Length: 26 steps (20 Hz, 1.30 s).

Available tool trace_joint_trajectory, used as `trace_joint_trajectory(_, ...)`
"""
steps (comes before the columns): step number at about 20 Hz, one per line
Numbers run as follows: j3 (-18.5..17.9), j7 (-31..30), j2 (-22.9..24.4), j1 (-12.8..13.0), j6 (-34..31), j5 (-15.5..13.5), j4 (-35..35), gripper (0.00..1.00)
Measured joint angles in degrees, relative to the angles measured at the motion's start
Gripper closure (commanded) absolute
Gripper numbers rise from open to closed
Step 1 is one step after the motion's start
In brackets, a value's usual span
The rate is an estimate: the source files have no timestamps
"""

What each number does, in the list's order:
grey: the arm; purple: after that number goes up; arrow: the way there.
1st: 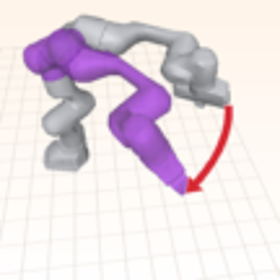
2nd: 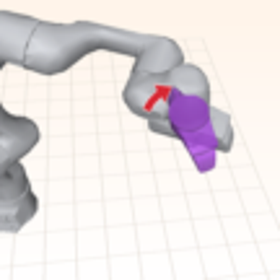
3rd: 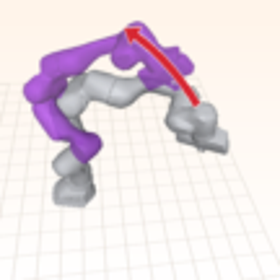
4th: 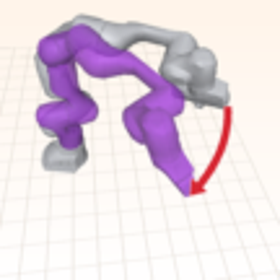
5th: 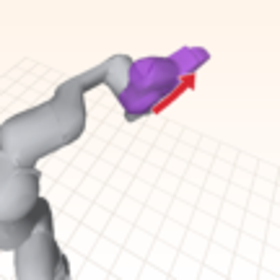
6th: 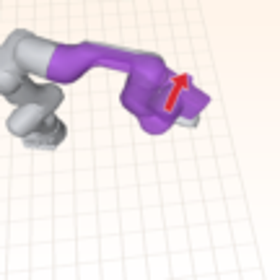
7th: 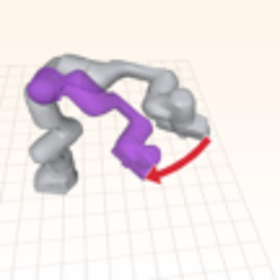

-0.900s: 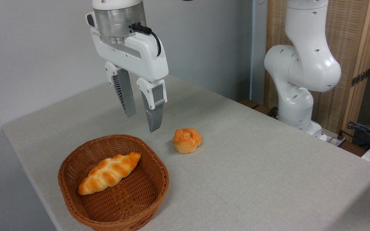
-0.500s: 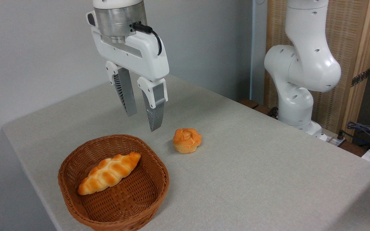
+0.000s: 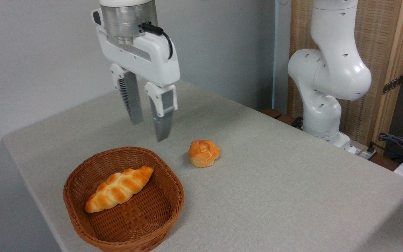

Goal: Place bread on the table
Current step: 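Move the open gripper toward the braided roll in the basket, then lower the gripper into the basket around the braided roll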

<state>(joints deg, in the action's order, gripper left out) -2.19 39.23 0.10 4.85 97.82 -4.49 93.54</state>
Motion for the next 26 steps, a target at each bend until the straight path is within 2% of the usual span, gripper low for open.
trace_joint_trajectory(3, 0.4, -2.8, -0.6, 0.5, 7.4, -3.3, 1.1, 0.00)
trace_joint_trajectory(5, 0.5, -4.7, -1.1, 1.2, 12.6, -4.3, 2.7, 0.00)
trace_joint_trajectory(8, 0.6, -5.5, -2.1, 3.6, 19.1, -5.2, 6.2, 0.00)
trace_joint_trajectory(11, 0.9, -6.0, -3.5, 5.9, 25.7, -9.5, 10.8, 0.00)
trace_joint_trajectory(12, 1.2, -6.0, -3.8, 6.2, 27.2, -10.0, 12.1, 0.00)
trace_joint_trajectory(18, 1.2, -6.0, -4.5, 6.4, 28.7, -10.2, 15.5, 0.00)
trace_joint_trajectory(21, 1.2, -6.0, -5.6, 6.4, 28.8, -9.4, 15.7, 0.00)
trace_joint_trajectory(26, 1.2, -6.0, -8.7, 6.4, 33.9, -9.1, 16.0, 0.00)
